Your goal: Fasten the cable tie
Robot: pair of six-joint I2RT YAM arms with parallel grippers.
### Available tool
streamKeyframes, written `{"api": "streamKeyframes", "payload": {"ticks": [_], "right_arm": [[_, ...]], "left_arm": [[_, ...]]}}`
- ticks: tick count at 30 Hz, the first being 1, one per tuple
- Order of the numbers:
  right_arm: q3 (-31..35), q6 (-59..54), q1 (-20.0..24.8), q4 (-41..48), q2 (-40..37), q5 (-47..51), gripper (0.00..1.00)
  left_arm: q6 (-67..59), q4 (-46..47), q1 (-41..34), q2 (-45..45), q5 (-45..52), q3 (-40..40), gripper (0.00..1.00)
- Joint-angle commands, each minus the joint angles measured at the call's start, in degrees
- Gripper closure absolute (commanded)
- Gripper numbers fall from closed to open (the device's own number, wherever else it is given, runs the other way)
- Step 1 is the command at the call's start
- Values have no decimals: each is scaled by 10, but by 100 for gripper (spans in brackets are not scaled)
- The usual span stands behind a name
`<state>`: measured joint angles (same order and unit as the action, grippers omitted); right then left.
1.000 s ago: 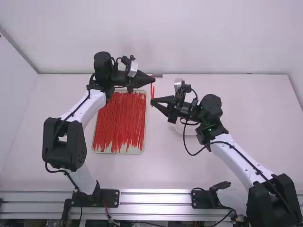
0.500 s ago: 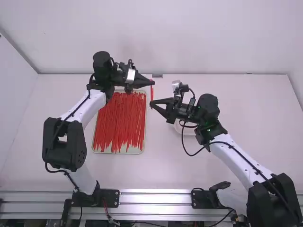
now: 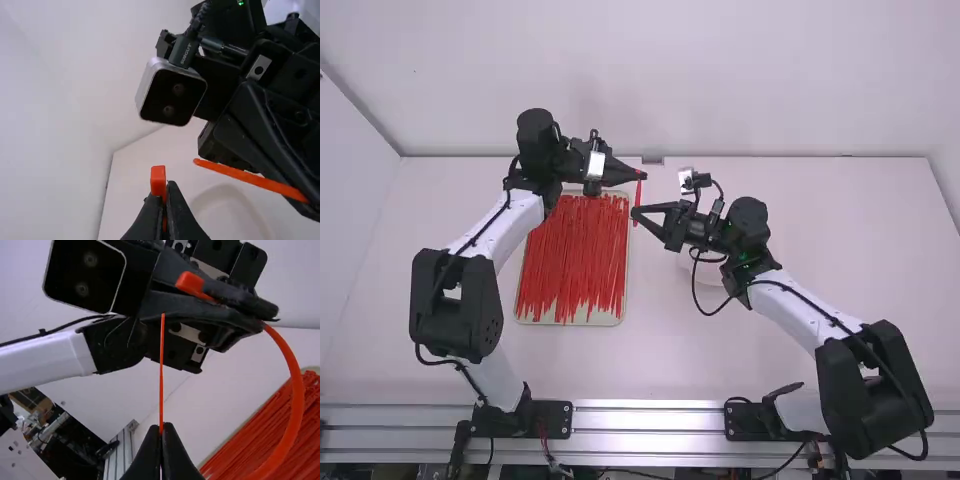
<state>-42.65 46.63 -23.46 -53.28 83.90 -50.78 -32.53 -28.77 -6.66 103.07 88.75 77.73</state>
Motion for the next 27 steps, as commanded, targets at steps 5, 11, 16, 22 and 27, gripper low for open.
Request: {"api": "streamKeyframes", "payload": {"ticks": [5, 11, 16, 22, 27], "right_arm": [[2, 29, 2, -5, 5, -4, 100], [2, 29, 2, -4, 5, -4, 100], [2, 31, 2, -4, 5, -3, 100], [2, 31, 2, -4, 5, -2, 100], [2, 31, 2, -3, 5, -4, 100]], "left_arm": [[-16, 0, -3, 0, 12, 12, 98], [-47, -7, -9, 0, 12, -2, 98], [-48, -7, -9, 0, 12, -5, 98], [-48, -6, -15, 0, 12, -5, 98], [-48, -2, -19, 0, 12, -5, 98]]}}
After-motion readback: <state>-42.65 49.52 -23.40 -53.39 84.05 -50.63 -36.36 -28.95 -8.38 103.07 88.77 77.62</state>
